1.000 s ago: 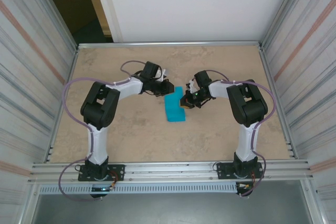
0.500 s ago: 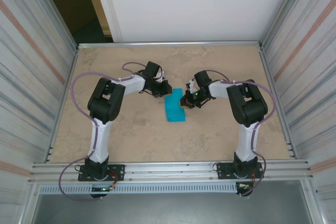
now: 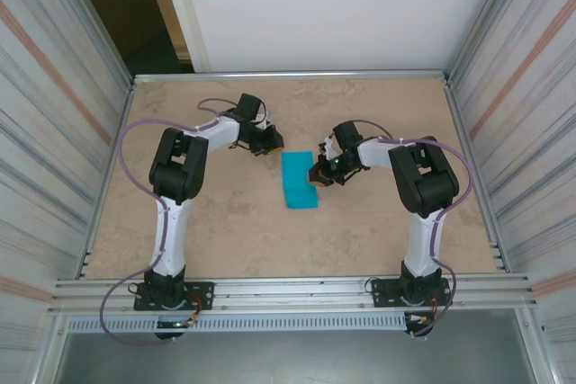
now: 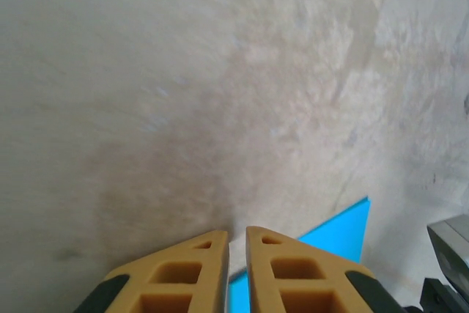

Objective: Fold a paper plane with a square sheet of paper (pick it up from the middle)
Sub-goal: First fold the square sheet of paper in half at the center of the table.

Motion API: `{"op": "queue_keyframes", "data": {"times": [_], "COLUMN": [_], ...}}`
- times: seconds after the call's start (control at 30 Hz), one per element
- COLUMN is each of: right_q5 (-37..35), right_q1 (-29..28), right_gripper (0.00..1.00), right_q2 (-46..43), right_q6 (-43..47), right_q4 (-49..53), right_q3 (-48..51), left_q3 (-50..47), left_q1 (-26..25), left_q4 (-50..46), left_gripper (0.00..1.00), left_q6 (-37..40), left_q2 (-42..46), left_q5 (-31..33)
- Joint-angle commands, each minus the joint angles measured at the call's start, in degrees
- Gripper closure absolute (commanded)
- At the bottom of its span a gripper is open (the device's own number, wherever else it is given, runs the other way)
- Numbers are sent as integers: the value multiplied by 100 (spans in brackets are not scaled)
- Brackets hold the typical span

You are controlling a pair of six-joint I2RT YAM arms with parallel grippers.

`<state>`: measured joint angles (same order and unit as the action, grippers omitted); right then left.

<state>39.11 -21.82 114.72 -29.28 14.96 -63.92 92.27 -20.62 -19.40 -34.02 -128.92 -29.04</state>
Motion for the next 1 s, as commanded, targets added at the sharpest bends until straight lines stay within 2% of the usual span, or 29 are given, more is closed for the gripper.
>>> {"op": "queue_keyframes", "data": {"times": [0.0,0.2,0.33,0.53,0.8,0.97], "right_q5": [-1986,-1959,-1960,-1951,-1951,-1951], "right_q1": [127,119,102,90,97,101], "right_gripper": [100,100,100,100,100,100], "right_q2": [649,613,657,744,748,775], "right_q6": [84,61,51,44,42,45], "right_q4": [1080,1070,1043,1026,1019,1012], "right_q3": [440,450,468,464,461,467], "left_q3": [65,-701,-1436,-1766,-1773,-2039], "left_q1": [189,-82,-448,-956,-849,-684], "left_q4": [-266,107,607,1093,931,1024], "left_gripper": [83,82,83,85,86,86], "left_q6": [290,191,-182,-673,-504,-495], "left_q2": [69,1282,1646,1333,1068,969], "left_q5": [417,130,-130,-331,66,52]}}
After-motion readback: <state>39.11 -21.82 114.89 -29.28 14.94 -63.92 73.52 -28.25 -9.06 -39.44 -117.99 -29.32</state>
